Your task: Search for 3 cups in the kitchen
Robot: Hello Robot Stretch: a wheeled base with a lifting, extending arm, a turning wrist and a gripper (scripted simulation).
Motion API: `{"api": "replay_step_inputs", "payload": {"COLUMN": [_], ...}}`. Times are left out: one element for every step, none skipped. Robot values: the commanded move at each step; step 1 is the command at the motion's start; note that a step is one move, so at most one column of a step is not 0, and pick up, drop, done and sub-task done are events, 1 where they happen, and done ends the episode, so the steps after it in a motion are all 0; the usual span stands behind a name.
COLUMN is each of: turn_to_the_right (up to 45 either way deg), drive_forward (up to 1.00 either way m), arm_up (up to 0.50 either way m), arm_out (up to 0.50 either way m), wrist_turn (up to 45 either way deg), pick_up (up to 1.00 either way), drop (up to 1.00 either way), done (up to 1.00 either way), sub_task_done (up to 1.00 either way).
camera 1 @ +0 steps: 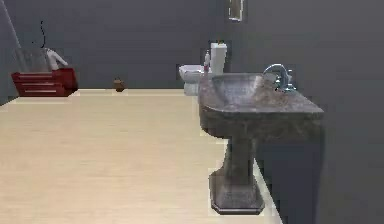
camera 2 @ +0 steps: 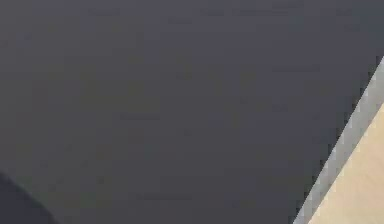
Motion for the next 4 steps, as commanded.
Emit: {"api": "replay_step_inputs", "payload": {"turn_to_the_right": [-45.0,-12.0,0.0,0.0], "drive_forward": [0.0,0.0,1.0,0.25], "arm_up": [0.0,0.0,0.0,0.0], "arm_out": [0.0,0.0,0.0,0.0], "wrist_turn": [0.0,0.0,0.0,0.0], "pick_up": [0.0,0.0,0.0,0.0], "drop": [0.0,0.0,0.0,0.0], "done": [0.0,0.0,0.0,0.0], "sub_task_done": [0.0,0.0,0.0,0.0]}}
